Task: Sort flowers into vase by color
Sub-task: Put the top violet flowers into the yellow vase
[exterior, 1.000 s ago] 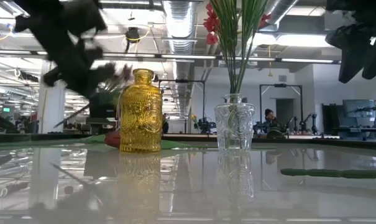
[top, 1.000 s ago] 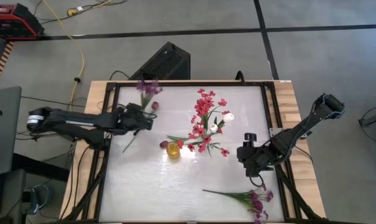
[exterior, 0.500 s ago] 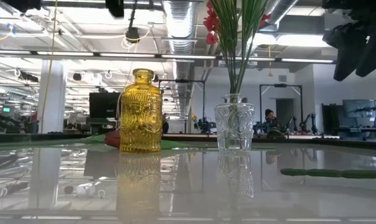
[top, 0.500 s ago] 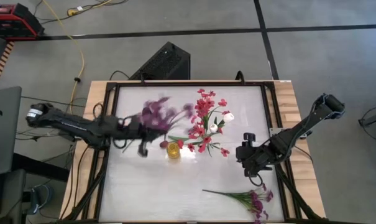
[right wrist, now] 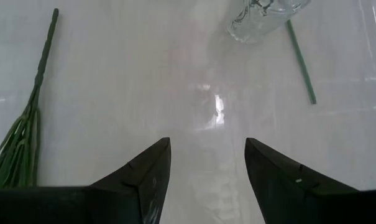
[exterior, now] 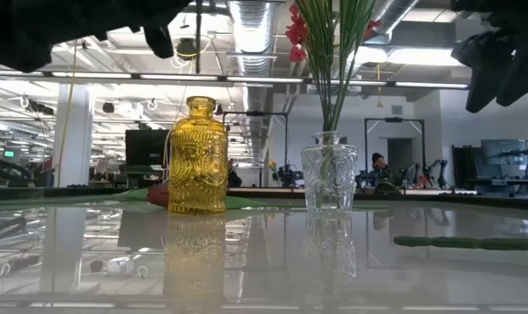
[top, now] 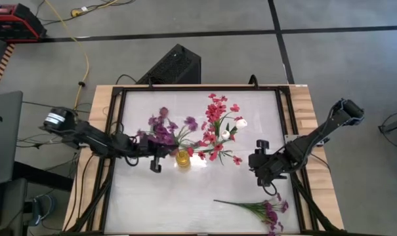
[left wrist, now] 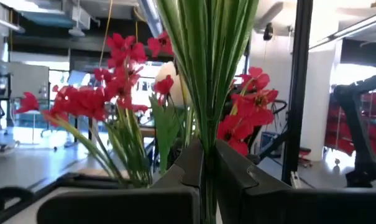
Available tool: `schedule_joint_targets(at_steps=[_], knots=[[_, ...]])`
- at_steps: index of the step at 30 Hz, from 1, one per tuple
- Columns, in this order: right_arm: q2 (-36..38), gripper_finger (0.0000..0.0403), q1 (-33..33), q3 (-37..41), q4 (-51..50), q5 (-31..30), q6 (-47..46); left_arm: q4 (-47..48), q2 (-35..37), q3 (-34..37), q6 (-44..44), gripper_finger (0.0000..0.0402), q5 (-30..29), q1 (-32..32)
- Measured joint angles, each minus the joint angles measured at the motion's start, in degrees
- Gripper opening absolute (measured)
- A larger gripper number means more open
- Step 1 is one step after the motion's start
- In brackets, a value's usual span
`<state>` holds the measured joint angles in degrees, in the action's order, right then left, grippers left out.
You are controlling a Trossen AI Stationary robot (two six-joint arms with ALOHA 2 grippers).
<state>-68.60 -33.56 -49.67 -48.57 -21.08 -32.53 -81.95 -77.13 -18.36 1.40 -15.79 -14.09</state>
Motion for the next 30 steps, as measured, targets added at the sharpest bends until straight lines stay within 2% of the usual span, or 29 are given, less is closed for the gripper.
schedule_joint_targets(at_steps=[3, 8, 16, 30], knots=[[0.0, 0.0232, 0.0, 0.0, 1.17, -0.01, 0.01, -3.65, -3.79, -0.53, 0.01, 0.0004, 0.04, 0.3], [0.0, 0.0232, -0.05, 0.0, 1.5, 0.19, 0.01, -3.65, -6.87, -0.51, 0.52, 0.0004, -0.95, 0.38], [0.0, 0.0232, -0.05, 0.0, 1.48, 0.61, 0.01, -3.77, -5.33, -0.51, 3.69, 0.0004, -2.49, 0.49], [0.0, 0.0232, -0.05, 0.0, 1.48, 0.66, 0.01, 5.14, -4.08, -0.49, 2.83, 0.0004, -2.64, 0.49]])
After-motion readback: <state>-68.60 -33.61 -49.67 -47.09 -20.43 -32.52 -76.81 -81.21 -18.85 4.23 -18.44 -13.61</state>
